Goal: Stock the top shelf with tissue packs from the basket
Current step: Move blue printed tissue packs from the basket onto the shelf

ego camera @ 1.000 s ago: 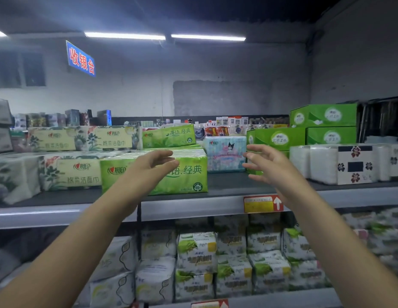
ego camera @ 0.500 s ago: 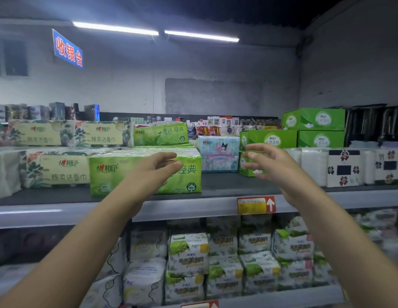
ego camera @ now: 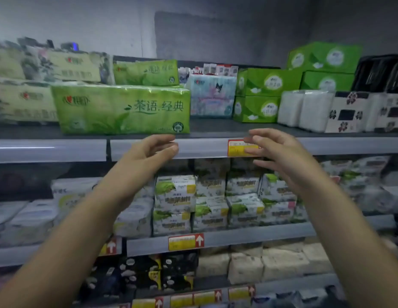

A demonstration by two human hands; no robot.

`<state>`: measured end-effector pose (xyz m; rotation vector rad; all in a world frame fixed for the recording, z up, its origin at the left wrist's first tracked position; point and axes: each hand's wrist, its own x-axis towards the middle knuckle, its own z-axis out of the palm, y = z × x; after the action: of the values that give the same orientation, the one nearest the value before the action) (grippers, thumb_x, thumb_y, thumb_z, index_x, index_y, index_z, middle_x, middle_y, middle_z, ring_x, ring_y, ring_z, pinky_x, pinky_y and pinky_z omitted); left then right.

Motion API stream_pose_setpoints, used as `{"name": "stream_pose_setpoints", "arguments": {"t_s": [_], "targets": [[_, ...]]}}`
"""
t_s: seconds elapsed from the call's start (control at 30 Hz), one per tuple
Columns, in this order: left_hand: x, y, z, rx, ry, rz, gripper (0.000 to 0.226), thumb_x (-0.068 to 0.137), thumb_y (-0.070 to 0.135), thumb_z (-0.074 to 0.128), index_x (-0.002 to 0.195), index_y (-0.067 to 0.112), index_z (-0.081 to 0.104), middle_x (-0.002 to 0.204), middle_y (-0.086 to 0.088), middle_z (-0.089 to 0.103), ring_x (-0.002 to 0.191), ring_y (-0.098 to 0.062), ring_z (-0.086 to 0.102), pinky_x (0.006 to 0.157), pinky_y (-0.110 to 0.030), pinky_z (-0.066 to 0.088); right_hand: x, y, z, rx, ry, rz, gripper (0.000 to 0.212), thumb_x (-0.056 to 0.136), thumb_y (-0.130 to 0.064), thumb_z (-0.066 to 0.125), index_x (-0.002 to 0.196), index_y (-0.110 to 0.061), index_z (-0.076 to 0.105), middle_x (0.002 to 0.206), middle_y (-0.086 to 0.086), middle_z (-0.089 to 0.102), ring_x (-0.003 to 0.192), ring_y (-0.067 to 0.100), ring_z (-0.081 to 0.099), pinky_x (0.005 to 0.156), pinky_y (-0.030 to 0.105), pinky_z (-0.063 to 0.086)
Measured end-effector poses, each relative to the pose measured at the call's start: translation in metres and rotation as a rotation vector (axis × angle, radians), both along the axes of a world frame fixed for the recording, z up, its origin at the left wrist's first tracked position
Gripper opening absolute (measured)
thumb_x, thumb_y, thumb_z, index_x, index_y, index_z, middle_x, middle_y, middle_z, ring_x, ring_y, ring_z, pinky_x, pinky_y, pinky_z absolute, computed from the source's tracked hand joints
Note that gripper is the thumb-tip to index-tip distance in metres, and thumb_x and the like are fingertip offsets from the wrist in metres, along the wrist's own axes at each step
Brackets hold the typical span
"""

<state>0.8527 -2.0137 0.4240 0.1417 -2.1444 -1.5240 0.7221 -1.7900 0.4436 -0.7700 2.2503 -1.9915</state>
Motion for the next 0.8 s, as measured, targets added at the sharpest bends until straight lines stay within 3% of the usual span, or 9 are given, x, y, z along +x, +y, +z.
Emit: {"name": "stream_pose_setpoints", "arguments": {"t_s": [0.17,0.37,0.47,0.6,0.7,0.8], "targets": [[0.009,0.003,-0.045,0.082,-0.048,-0.016,0.037,0.074,0.046,0.061,0.110,0.038,0.061,0.114,0.014,0.068,0.112,-0.003,0.062,0.103,-0.032,0.045,0.007,0.008,-0.048,0.004,-0.003,-0.117,0.011,0.097,-0.025,0.052,0.100,-0.033,0.060,0.113,-0.009,0.064,0.104,0.008,0.061,0.092,0.033,0.049],[0.027,0.002,-0.110,0.222,-0.158,0.044,0.019,0.092,0.031,0.057,0.111,0.034,0.062,0.116,0.011,0.069,0.110,-0.003,0.063,0.103,-0.030,0.043,0.025,0.012,-0.114,0.118,-0.085,-0.155,0.012,0.096,-0.030,0.053,0.105,-0.038,0.057,0.119,-0.011,0.058,0.116,0.012,0.053,0.101,0.042,0.045],[0.040,0.004,-0.142,0.250,-0.252,0.043,0.017,0.095,0.031,0.054,0.111,0.035,0.060,0.122,0.011,0.065,0.114,-0.005,0.060,0.103,-0.030,0.042,0.038,0.014,-0.148,0.158,-0.199,-0.124,0.013,0.096,-0.028,0.053,0.104,-0.036,0.058,0.113,-0.016,0.057,0.112,0.011,0.054,0.100,0.041,0.046],[0.052,0.015,-0.174,0.311,-0.357,0.090,0.020,0.098,0.023,0.051,0.117,0.023,0.057,0.124,0.001,0.063,0.112,-0.009,0.059,0.098,-0.027,0.042,0.054,0.016,-0.185,0.185,-0.308,-0.111,0.017,0.097,-0.026,0.051,0.112,-0.029,0.057,0.120,-0.007,0.057,0.113,0.013,0.055,0.100,0.039,0.045],[0.060,0.018,-0.193,0.374,-0.425,0.087,0.018,0.097,0.024,0.054,0.115,0.021,0.056,0.125,-0.003,0.061,0.117,-0.016,0.058,0.097,-0.030,0.043,0.065,0.017,-0.206,0.154,-0.392,-0.120,0.013,0.097,-0.023,0.051,0.104,-0.030,0.059,0.108,-0.011,0.058,0.109,0.013,0.057,0.096,0.037,0.047],[0.076,0.020,-0.213,0.442,-0.430,0.096,0.045,0.074,0.047,0.066,0.111,0.023,0.060,0.124,0.000,0.063,0.112,-0.013,0.061,0.097,-0.034,0.045,0.070,0.017,-0.226,0.165,-0.411,-0.137,0.012,0.096,-0.023,0.052,0.099,-0.031,0.061,0.112,-0.007,0.060,0.110,0.016,0.058,0.095,0.038,0.049]]}}
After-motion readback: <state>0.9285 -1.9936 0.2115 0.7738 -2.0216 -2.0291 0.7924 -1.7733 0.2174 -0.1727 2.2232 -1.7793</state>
